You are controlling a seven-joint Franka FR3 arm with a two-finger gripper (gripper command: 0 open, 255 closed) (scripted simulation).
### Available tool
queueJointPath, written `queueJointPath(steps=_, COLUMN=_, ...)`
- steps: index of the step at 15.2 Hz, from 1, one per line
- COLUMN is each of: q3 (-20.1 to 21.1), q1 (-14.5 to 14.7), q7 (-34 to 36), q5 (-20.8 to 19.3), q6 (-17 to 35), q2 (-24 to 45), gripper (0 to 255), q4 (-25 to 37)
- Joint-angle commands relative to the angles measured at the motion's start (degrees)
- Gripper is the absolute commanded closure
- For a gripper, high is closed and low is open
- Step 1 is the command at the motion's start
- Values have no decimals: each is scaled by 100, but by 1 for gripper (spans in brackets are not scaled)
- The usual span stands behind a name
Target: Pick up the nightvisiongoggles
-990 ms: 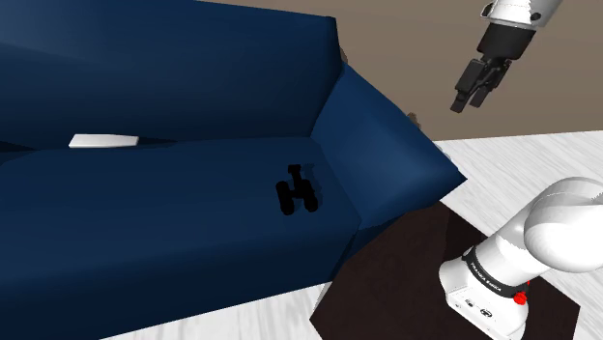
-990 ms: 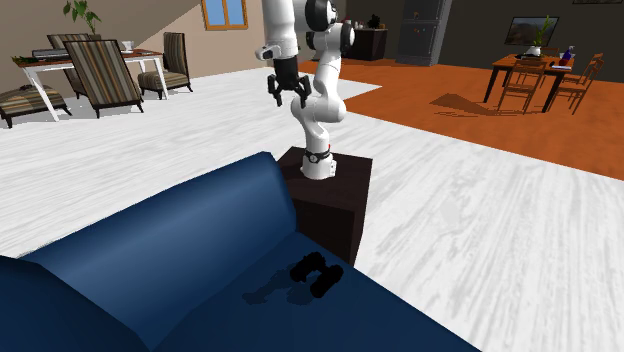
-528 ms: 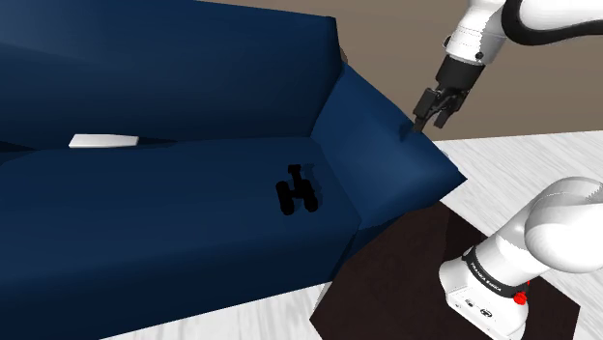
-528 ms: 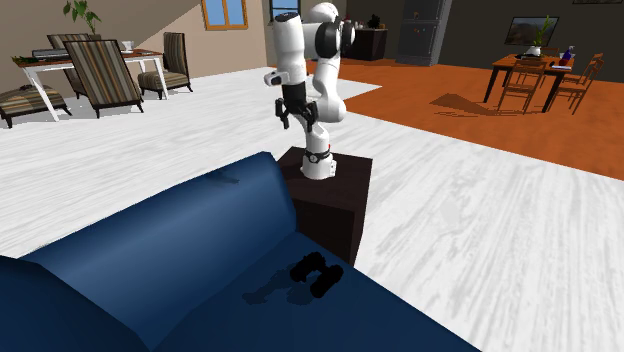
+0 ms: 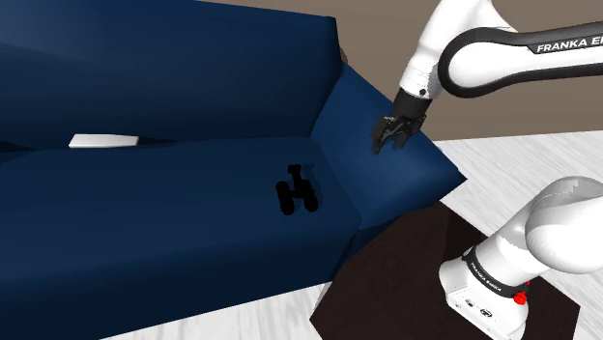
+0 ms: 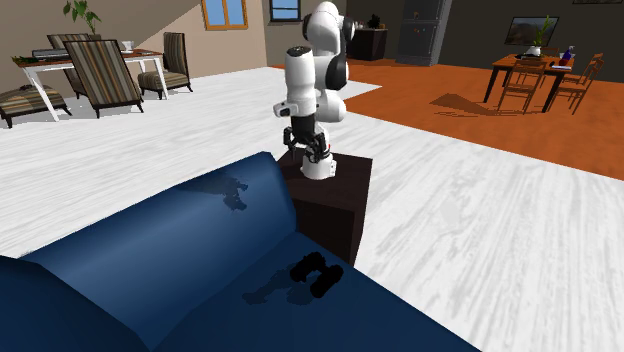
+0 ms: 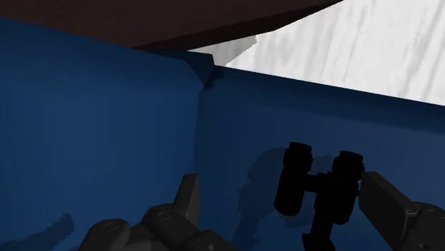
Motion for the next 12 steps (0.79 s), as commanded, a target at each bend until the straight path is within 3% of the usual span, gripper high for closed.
queueJointPath(steps=1, q3=142, q1=-1, q7=190, q5=24, q6=477, q2=387, gripper=0, q4=8)
queueJointPath(steps=7, q3=578, q1=-66, q7=867, q5=-119, q6=1843, q2=1703, gripper=0, q4=173)
queueJointPath(steps=12, q3=845, q1=-170, q7=1679, q5=-680, q6=2799, q2=2934, gripper=0, q4=582)
